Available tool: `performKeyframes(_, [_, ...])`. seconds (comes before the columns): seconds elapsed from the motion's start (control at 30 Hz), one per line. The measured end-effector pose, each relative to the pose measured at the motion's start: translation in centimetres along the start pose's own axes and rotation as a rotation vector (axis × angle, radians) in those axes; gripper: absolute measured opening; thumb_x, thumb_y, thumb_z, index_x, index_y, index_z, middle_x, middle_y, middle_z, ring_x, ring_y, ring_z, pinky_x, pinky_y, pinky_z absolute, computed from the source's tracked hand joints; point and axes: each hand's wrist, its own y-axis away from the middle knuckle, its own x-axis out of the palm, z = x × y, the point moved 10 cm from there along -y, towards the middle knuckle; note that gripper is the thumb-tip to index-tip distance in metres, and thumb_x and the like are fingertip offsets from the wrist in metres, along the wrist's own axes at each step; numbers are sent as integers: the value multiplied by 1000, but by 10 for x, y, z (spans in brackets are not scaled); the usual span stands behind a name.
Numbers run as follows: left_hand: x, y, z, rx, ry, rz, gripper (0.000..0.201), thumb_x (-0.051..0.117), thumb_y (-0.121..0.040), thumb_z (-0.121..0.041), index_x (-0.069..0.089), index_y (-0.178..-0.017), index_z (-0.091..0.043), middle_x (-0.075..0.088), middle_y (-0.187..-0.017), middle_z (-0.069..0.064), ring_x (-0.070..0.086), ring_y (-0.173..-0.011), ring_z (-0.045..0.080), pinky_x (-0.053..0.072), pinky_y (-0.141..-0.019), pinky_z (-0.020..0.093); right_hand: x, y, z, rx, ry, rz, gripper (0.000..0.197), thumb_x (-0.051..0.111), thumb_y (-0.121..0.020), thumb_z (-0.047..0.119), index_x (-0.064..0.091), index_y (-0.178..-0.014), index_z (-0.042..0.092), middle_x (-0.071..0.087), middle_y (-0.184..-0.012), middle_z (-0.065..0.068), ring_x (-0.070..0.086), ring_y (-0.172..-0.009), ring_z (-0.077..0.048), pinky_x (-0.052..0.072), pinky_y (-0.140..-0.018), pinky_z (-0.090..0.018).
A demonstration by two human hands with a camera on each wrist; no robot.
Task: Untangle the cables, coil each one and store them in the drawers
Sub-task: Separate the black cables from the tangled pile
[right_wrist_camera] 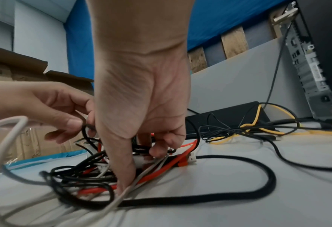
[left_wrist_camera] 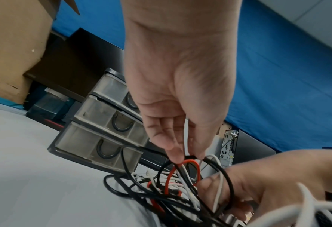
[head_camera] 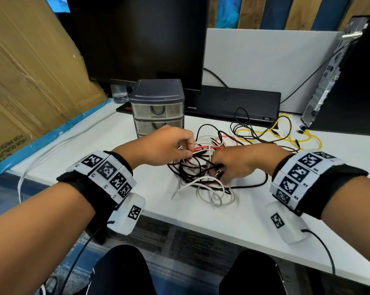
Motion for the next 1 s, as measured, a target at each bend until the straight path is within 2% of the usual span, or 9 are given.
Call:
performKeyframes(0.13, [-11,4,23,-113,-30,-74,3,66,-98,-20,65,-95,-19,67,-89,-8,61,-72,3,43,-61,14,-6,8,-1,-71,-204,-45,14,74,-90,25,61,-88,30,62,-100,2,58,-90,-18,50,-83,-38])
performKeyframes(0.23, [-14,10,42,-229,-63,-79,12,61,-98,-18,62,-92,-8,68,-85,0,66,-67,15,51,-61,26,-24,16,-6,-111,-393,-181,14,75,-91,22,64,-86,28,62,-94,-4,52,-78,-10,48,-75,-31])
performKeyframes(0.3, [-6,11,46,-254,-81,9,19,61,-99,-21,65,-89,-5,71,-82,4,67,-60,13,49,-56,24,-29,21,-10,-120,-516,-220,14,77,-90,20,66,-83,26,63,-93,-4,54,-74,-6,47,-70,-25])
performKeyframes(0.37, [5,13,40,-227,-59,102,15,64,-98,-20,69,-89,-9,72,-81,1,65,-56,6,46,-50,18,-30,25,-12,-106,-611,-219,12,77,-90,16,69,-85,24,65,-88,4,53,-64,-1,44,-59,-17])
performKeyframes(0.43, [9,14,27,-160,-14,138,3,68,-95,-15,71,-94,-14,73,-87,0,61,-55,0,47,-52,16,-29,26,-13,-93,-685,-212,12,73,-92,9,69,-88,20,69,-86,8,52,-58,-1,41,-52,-15])
performKeyframes(0.63, [9,16,0,8,-12,165,24,76,-88,-11,71,-109,-21,66,-95,-9,54,-66,-6,39,-59,8,-24,25,-13,-64,-899,-159,12,76,-89,12,66,-95,14,69,-84,3,43,-51,-7,38,-50,-17])
performKeyframes(0.77, [11,12,-3,40,-166,111,21,84,-85,-24,67,-95,-20,55,-74,-19,51,-69,-16,35,-56,10,-22,24,-16,-50,-953,-139,17,78,-88,15,64,-98,17,69,-79,5,40,-53,-10,32,-53,-21])
performKeyframes(0.87, [4,10,0,84,-264,48,19,80,-89,-23,62,-81,-20,57,-72,-16,52,-73,-8,33,-59,11,-20,25,-19,-44,-978,-123,20,79,-86,15,64,-100,18,69,-79,2,42,-55,-11,35,-54,-20])
performKeyframes(1.0, [-7,11,2,89,-230,6,15,76,-92,-21,66,-84,-14,58,-71,-14,53,-73,-9,36,-59,9,-13,26,-24,-32,-1003,-67,30,79,-85,7,64,-107,18,71,-84,1,46,-66,-15,36,-57,-22])
